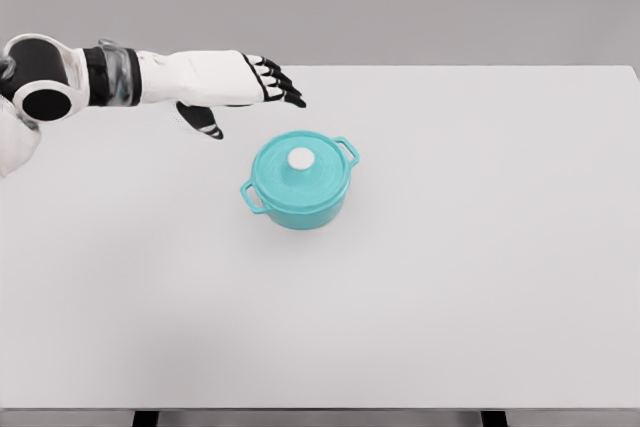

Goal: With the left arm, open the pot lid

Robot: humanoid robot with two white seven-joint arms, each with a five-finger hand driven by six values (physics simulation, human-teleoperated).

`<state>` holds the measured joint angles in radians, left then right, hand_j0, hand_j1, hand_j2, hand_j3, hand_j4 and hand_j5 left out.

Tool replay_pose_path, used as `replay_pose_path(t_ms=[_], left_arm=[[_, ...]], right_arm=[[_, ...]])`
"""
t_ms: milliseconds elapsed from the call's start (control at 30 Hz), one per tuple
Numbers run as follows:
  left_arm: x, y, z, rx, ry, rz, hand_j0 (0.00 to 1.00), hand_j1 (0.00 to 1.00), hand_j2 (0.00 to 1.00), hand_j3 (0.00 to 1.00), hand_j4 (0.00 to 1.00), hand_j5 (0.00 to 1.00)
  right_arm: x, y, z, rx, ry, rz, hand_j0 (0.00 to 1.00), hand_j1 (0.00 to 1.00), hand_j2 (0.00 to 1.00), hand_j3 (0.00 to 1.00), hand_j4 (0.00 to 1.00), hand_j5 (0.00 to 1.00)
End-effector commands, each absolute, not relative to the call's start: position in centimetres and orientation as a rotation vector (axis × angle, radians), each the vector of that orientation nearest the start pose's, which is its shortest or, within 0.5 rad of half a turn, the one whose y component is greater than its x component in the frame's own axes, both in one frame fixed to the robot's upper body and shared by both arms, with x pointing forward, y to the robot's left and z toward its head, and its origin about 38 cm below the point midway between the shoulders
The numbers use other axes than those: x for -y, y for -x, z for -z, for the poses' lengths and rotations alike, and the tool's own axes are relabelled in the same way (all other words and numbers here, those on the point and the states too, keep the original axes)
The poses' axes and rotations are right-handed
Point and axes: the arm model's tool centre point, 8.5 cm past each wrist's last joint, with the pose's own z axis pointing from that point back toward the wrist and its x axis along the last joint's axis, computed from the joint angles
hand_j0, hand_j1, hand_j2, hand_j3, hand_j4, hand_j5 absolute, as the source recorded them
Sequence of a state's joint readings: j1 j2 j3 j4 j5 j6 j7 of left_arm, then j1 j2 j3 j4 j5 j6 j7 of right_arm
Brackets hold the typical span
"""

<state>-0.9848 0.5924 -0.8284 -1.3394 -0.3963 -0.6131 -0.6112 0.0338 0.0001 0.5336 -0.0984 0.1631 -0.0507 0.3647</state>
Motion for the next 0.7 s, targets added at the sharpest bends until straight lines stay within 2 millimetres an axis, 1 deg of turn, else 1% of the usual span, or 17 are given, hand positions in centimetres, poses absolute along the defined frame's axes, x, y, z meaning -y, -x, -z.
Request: replay_pose_path(t_ms=[0, 167, 233, 267, 300, 367, 433, 533, 667], left_arm=[[-16.3, -47.8, -26.5, -1.913, 0.357, -2.873, 1.0, 1.0, 1.0, 1.0, 1.0, 1.0], [-16.1, -47.8, -27.6, -1.917, 0.371, -2.846, 1.0, 1.0, 1.0, 1.0, 1.0, 1.0], [-16.1, -47.4, -27.9, -2.004, 0.275, -2.821, 1.0, 1.0, 1.0, 1.0, 1.0, 1.0], [-15.8, -47.1, -27.7, -2.008, 0.242, -2.816, 1.0, 1.0, 1.0, 1.0, 1.0, 1.0], [-14.9, -46.6, -27.2, -1.984, 0.204, -2.814, 1.0, 1.0, 1.0, 1.0, 1.0, 1.0], [-14.4, -46.2, -26.0, -1.951, 0.162, -2.838, 1.0, 1.0, 1.0, 1.0, 1.0, 1.0], [-14.4, -46.1, -25.5, -1.943, 0.148, -2.851, 1.0, 1.0, 1.0, 1.0, 1.0, 1.0], [-14.3, -46.0, -25.1, -1.927, 0.136, -2.86, 1.0, 1.0, 1.0, 1.0, 1.0, 1.0], [-14.1, -46.0, -25.3, -1.925, 0.14, -2.856, 0.95, 0.95, 0.95, 0.95, 0.95, 0.95]], right_arm=[[22.7, 0.6, 26.1, -0.041, -0.315, -0.706, 1.0, 1.0, 1.0, 1.0, 1.0, 1.0], [22.7, 0.7, 26.1, -0.043, -0.314, -0.706, 1.0, 1.0, 1.0, 1.0, 1.0, 1.0], [22.7, 0.7, 26.1, -0.043, -0.314, -0.706, 1.0, 1.0, 1.0, 1.0, 1.0, 1.0], [22.7, 0.7, 26.1, -0.043, -0.314, -0.706, 1.0, 1.0, 1.0, 1.0, 1.0, 1.0], [22.7, 0.7, 26.1, -0.043, -0.314, -0.706, 1.0, 1.0, 1.0, 1.0, 1.0, 1.0], [22.7, 0.7, 26.1, -0.043, -0.314, -0.706, 1.0, 1.0, 1.0, 1.0, 1.0, 1.0], [22.8, 0.7, 26.1, -0.046, -0.314, -0.705, 1.0, 1.0, 1.0, 1.0, 1.0, 1.0], [22.7, 0.7, 26.1, -0.044, -0.314, -0.706, 1.0, 1.0, 1.0, 1.0, 1.0, 1.0], [22.7, 0.7, 26.1, -0.043, -0.314, -0.706, 1.0, 1.0, 1.0, 1.0, 1.0, 1.0]])
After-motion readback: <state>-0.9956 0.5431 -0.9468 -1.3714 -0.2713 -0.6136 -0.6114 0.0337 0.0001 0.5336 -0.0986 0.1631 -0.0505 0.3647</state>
